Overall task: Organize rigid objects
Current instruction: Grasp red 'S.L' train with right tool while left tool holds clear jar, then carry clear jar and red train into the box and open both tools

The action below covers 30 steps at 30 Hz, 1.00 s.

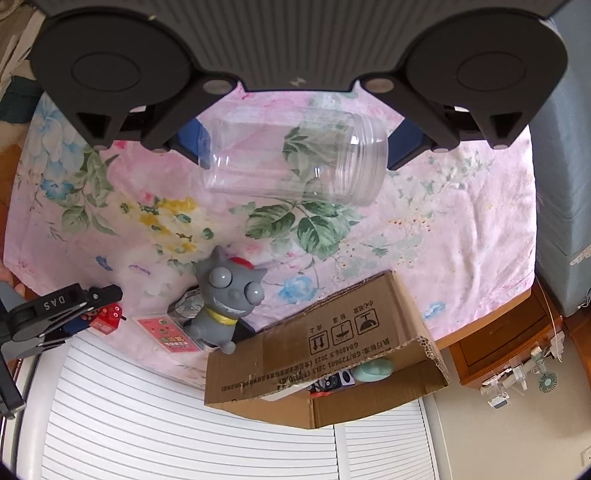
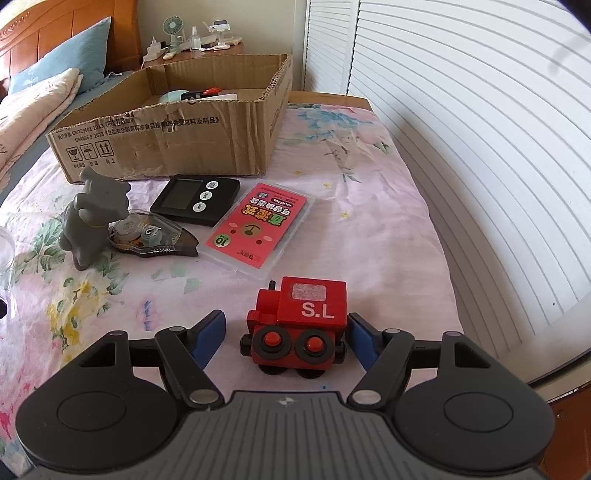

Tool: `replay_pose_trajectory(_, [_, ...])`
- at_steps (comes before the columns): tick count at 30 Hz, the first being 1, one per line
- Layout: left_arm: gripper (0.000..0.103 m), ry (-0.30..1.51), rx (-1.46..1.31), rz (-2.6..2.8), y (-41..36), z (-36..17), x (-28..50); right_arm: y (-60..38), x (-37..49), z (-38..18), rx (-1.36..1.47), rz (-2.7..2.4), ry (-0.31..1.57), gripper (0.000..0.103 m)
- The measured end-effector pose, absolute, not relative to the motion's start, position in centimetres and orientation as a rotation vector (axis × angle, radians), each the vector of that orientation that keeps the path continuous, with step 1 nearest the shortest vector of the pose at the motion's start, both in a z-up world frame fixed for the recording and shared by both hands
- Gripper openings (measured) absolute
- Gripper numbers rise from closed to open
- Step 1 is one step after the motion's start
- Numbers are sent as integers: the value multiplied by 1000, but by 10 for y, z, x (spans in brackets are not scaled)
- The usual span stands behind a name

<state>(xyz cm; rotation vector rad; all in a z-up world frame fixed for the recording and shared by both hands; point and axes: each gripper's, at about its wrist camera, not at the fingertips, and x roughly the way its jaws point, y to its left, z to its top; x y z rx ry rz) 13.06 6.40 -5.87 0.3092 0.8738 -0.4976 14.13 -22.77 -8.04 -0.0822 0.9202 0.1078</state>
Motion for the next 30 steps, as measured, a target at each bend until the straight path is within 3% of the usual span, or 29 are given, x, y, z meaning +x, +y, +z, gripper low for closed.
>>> replay_pose_trajectory(4, [92, 884, 281, -492, 63, -59, 135, -227, 143, -80, -81, 103, 926, 73])
replay_pose_trajectory(8, [92, 892, 283, -476, 60, -58, 137, -228, 144, -78, -85, 109, 925, 61])
replay_pose_trajectory(30, [92, 887, 302, -484, 42, -11, 155, -220, 147, -37, -194, 254, 894, 60])
